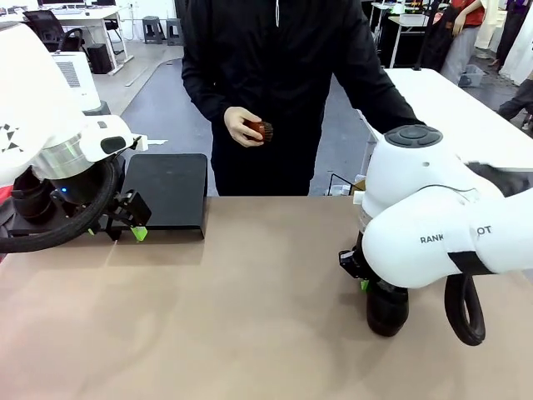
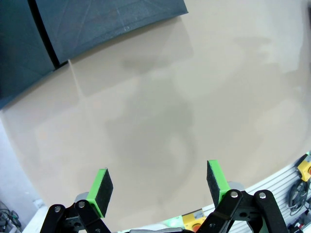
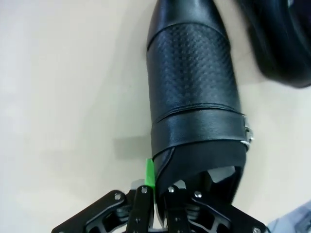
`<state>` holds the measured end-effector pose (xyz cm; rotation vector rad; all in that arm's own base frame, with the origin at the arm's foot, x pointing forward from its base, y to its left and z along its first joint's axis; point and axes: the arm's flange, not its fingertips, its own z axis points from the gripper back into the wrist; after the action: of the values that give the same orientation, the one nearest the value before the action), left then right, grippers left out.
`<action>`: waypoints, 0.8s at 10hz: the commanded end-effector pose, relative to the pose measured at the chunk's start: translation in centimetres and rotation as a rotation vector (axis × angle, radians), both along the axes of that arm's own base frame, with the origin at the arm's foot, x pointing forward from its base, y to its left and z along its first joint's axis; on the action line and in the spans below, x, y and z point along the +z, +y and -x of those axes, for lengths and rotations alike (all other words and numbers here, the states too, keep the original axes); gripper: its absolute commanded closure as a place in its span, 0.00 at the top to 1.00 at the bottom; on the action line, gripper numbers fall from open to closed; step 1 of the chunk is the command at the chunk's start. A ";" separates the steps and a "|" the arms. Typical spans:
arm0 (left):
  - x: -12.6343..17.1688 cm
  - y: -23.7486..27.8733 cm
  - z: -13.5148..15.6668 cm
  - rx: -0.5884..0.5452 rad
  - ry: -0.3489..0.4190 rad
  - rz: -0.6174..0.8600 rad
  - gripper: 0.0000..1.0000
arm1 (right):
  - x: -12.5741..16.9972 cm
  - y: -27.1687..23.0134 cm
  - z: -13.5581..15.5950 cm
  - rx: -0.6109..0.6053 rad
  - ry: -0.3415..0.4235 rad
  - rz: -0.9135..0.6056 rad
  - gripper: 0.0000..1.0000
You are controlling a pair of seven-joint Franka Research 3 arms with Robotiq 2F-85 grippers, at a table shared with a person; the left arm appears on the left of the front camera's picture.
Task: Organize the shoes by placing them on the stand.
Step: Pick up one Shoe and place it in the middle of the table.
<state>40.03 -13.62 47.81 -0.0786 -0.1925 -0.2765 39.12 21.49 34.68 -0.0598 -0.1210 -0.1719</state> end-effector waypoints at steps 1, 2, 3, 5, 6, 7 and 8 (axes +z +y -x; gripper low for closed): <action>-0.1 0.0 0.2 0.014 -0.007 0.019 1.00 | 3.7 4.9 2.3 -0.015 -0.065 0.059 0.00; -0.1 0.0 0.2 0.014 -0.007 0.019 1.00 | 5.2 7.6 3.5 0.008 -0.103 0.070 0.00; -0.1 0.0 0.2 0.014 -0.007 0.019 1.00 | 6.2 10.5 4.5 0.032 -0.124 0.072 0.00; -0.1 0.0 0.2 0.014 -0.007 0.019 1.00 | 6.8 16.3 5.5 0.086 -0.141 0.063 0.00; -0.1 0.0 0.2 0.014 -0.007 0.019 1.00 | 6.6 18.0 5.8 0.096 -0.079 0.110 0.00; -0.1 0.0 0.2 0.014 -0.007 0.019 1.00 | 7.3 14.1 7.4 0.097 -0.129 0.034 0.00; -0.1 0.0 0.2 0.014 -0.007 0.019 1.00 | 7.3 14.1 7.4 0.097 -0.129 0.034 0.00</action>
<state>40.03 -13.62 47.81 -0.0784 -0.1928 -0.2763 31.71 37.34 41.52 -0.0921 -0.2261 -0.0644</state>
